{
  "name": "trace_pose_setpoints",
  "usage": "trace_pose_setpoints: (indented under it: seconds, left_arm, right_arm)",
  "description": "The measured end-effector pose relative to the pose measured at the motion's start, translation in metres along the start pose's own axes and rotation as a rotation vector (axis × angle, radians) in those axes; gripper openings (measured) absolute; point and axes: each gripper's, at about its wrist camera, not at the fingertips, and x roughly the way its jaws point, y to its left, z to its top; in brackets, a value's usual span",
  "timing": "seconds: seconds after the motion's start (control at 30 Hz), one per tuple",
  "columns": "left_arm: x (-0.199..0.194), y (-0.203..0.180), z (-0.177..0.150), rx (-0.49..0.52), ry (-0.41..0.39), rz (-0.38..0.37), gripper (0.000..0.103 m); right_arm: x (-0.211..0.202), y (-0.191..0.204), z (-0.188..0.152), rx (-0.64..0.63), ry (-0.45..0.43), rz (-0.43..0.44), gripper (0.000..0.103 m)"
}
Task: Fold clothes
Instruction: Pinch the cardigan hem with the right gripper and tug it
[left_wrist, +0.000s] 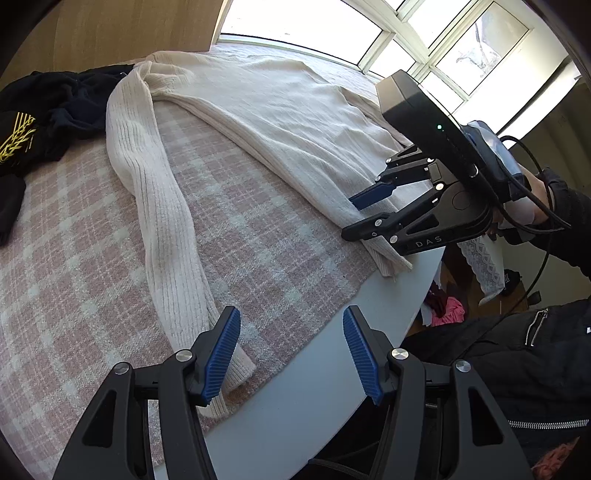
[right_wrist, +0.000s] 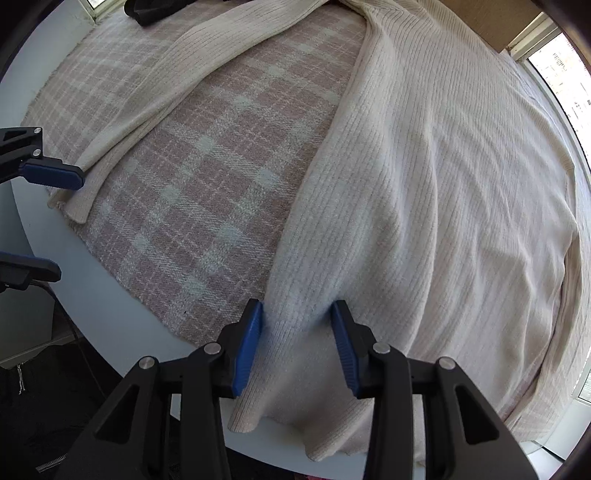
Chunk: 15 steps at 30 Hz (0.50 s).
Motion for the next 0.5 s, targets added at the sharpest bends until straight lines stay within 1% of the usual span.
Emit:
trace_pose_setpoints:
  seconds: [0.03,0.1,0.17,0.27,0.4,0.47,0.5]
  left_arm:
    - [0.001,0.000,0.001,0.001,0.000,-0.003,0.056]
    - [0.003,0.000,0.002,-0.001,0.001,-0.012,0.057]
    - [0.005,-0.001,0.003,-0.003,0.001,-0.021,0.057]
    - [0.012,-0.003,0.006,-0.013,0.003,-0.056,0.058]
    - [0.027,-0.012,0.015,-0.001,0.012,-0.094,0.058]
    - [0.035,-0.016,0.023,0.008,0.013,-0.111,0.058]
    - [0.039,-0.018,0.027,0.013,0.013,-0.118,0.058]
  right_arm:
    - [-0.003,-0.007,0.000,0.013,-0.008,0.018,0.012]
    - [-0.006,-0.023,0.002,0.065,-0.006,0.098,0.011]
    - [-0.008,-0.040,0.003,0.152,-0.006,0.230,0.011]
    - [-0.012,-0.066,0.003,0.282,-0.013,0.434,0.011]
    - [-0.021,-0.091,-0.001,0.382,-0.054,0.634,0.011]
    - [-0.015,-0.111,-0.036,0.428,-0.077,0.733,0.011]
    - [-0.006,-0.112,-0.046,0.454,-0.079,0.790,0.011]
